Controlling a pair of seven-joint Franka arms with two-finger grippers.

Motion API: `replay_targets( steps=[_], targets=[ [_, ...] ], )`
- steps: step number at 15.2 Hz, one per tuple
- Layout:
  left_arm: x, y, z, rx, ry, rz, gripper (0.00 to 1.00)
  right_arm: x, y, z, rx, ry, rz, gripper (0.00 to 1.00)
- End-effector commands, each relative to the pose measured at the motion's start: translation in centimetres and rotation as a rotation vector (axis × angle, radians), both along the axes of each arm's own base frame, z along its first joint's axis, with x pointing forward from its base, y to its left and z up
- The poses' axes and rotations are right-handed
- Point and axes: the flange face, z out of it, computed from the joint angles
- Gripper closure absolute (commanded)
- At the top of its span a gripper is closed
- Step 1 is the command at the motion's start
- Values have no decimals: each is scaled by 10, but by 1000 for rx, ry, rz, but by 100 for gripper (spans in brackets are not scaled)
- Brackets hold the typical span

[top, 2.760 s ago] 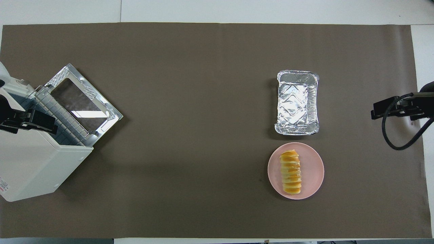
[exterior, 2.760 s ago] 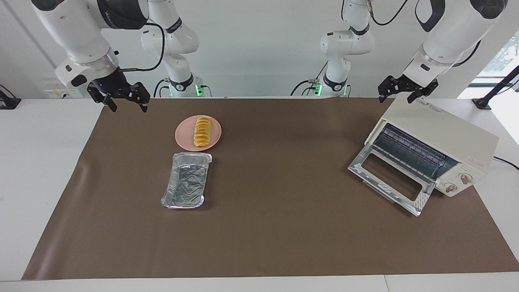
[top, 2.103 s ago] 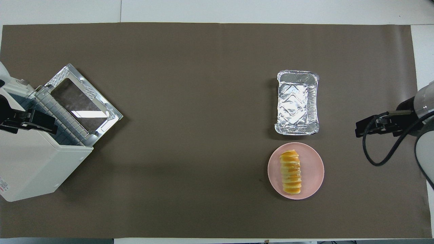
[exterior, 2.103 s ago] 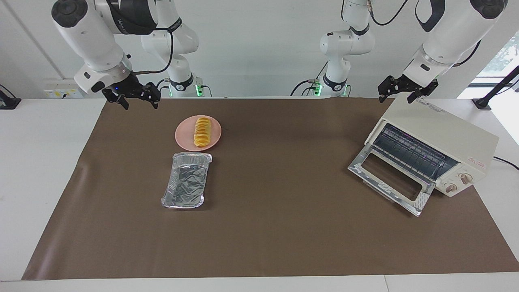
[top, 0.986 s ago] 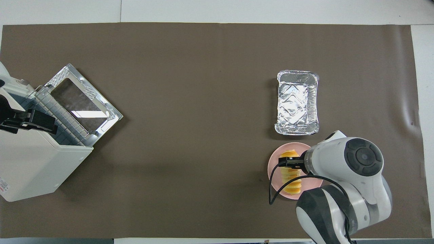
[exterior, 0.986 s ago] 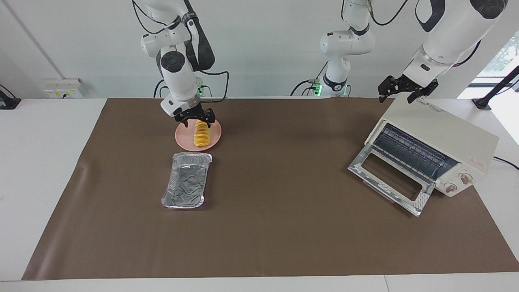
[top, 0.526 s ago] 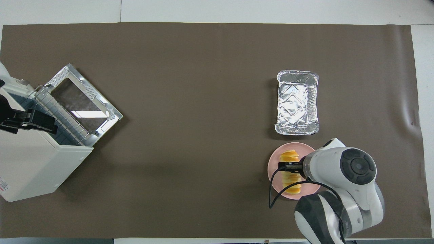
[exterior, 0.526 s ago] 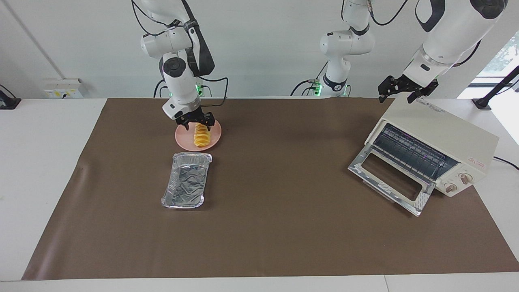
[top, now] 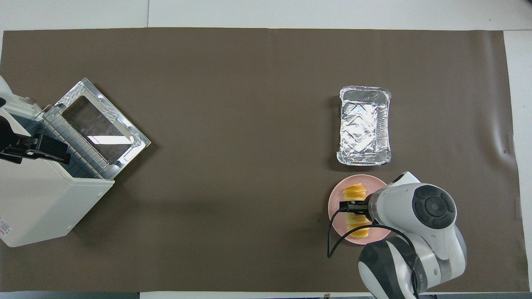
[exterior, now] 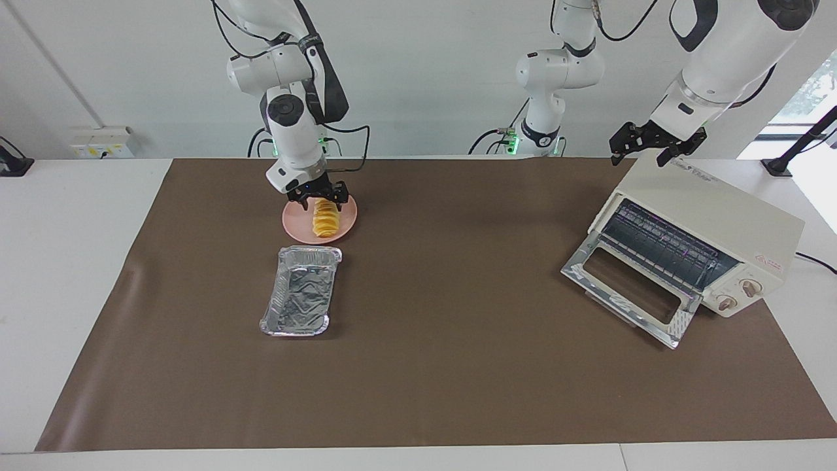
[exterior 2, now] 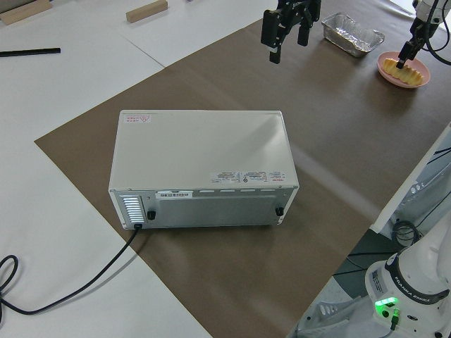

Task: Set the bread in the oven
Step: 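Grasp the yellow bread stack with the right gripper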

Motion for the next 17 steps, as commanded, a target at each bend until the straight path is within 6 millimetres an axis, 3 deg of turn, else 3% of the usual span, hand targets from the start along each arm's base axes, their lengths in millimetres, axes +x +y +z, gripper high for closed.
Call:
replay_targets(
  steps=[1,4,7,10,11,12,15,17],
  targets=[
    [-4,3,3,-16,-13,0,0,-3,1,-5,15,-5,2,6],
    [-4,3,3,-16,-13,0,0,-4,0,-8,15,-10,1,16],
    [-3,3,3,-16,-11,0,0,-12,-3,-18,18,-30,-1,39],
    [-4,3,3,-16,-13,0,0,-12,-3,-18,19,-31,1,72],
    [-4,3,3,-16,-13,0,0,-12,-3,-18,17,-27,-2,89],
    [-4,3,3,-16,-13,0,0,-11,-2,-16,18,-27,0,100],
    [-4,3,3,-16,-13,0,0,-4,2,15,15,8,-2,100],
    [-4,3,3,-16,-13,0,0,1,6,53,19,40,1,100]
  ],
)
